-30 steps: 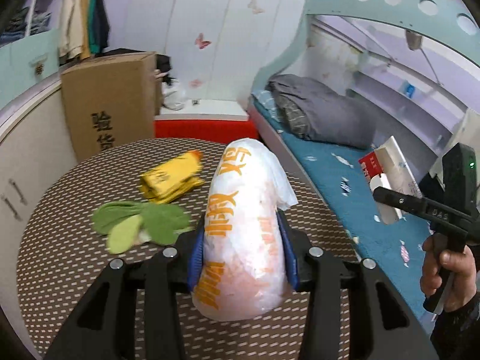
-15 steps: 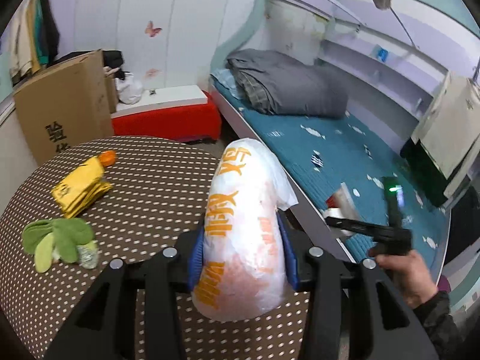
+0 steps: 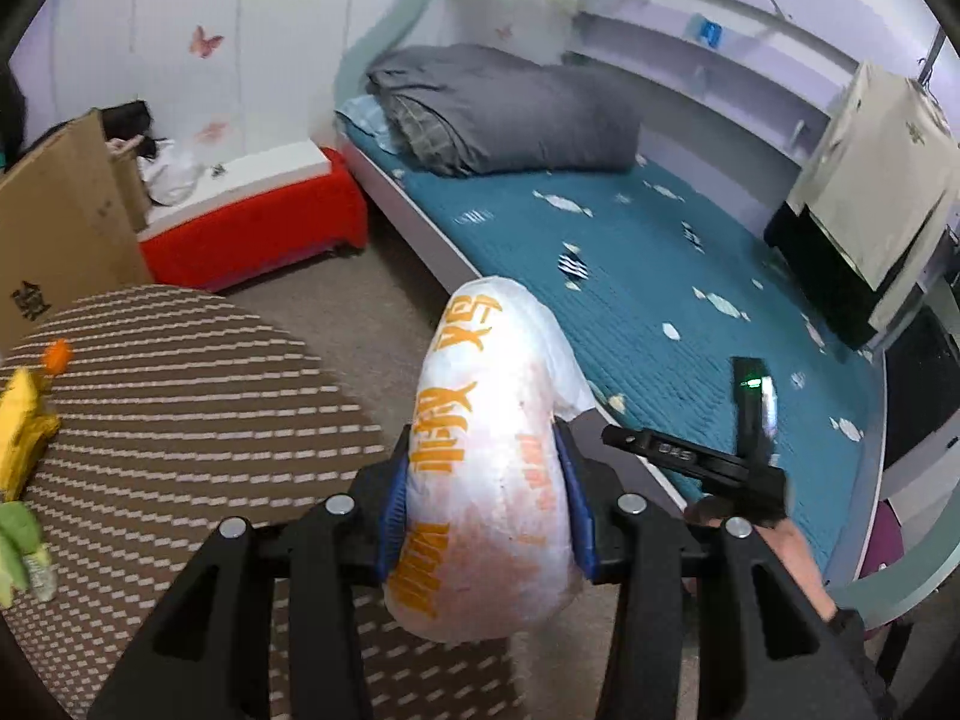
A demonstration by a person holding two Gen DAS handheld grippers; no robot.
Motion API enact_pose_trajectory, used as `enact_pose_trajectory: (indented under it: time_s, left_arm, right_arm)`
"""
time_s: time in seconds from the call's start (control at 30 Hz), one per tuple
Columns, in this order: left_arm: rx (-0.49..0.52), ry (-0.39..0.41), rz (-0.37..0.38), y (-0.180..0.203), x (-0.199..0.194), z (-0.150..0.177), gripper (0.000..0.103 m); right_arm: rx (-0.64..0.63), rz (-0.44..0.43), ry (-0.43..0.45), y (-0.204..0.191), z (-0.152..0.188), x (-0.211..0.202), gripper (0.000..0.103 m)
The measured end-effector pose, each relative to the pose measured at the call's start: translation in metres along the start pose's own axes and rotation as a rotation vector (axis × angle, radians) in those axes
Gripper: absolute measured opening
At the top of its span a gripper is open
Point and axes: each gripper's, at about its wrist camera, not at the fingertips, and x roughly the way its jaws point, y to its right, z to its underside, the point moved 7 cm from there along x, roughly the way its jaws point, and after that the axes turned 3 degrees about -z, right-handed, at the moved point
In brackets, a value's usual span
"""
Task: Collect trash
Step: 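Carry both items to the wastebasket and open both tools to drop them, then move both open tools back over the table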
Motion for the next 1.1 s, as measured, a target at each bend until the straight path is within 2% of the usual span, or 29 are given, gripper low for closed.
enact_pose_trajectory:
  time_s: [0.27, 0.43, 0.47, 0.53, 0.57, 0.6, 0.67, 0.73, 0.8, 1.1]
  left_arm:
    - [0.039, -0.129, 0.047, 0.048, 0.073, 0.004, 0.043]
    - [0.049, -0.194, 0.056, 0.061, 0.108, 0.007, 0.045]
    - [0.038, -0.203, 0.061, 0.061, 0.115, 0.007, 0.048]
    - [0.036, -0.237, 0.064, 0.064, 0.125, 0.005, 0.071]
    - [0.042, -0.238, 0.081, 0.068, 0.129, 0.002, 0.09]
    - [0.057, -0.224, 0.059, 0.069, 0.132, -0.001, 0.092]
    - [0.075, -0.235, 0.013, 0.068, 0.137, -0.002, 0.093]
    - [0.066, -0.25, 0.024, 0.069, 0.138, -0.003, 0.093]
    - [0.057, -0.226, 0.042, 0.068, 0.131, -0.006, 0.093]
    - [0.062, -0.112, 0.028, 0.06, 0.078, -0.016, 0.093]
  right_arm:
    - [-0.051, -0.03, 0.145, -0.015, -0.023, -0.076, 0.093]
    - [-0.066, -0.038, 0.187, -0.022, -0.035, -0.094, 0.094]
    - [-0.065, -0.039, 0.189, -0.021, -0.035, -0.096, 0.094]
    - [-0.061, -0.042, 0.191, -0.02, -0.036, -0.097, 0.094]
    - [-0.059, -0.043, 0.189, -0.02, -0.036, -0.096, 0.094]
    - [-0.057, -0.046, 0.188, -0.02, -0.035, -0.096, 0.094]
    - [-0.059, -0.049, 0.185, -0.023, -0.031, -0.096, 0.094]
    - [-0.061, -0.051, 0.181, -0.026, -0.028, -0.096, 0.094]
    - [-0.067, -0.053, 0.178, -0.03, -0.023, -0.095, 0.094]
    - [-0.098, -0.029, 0.17, -0.053, -0.014, -0.097, 0.097]
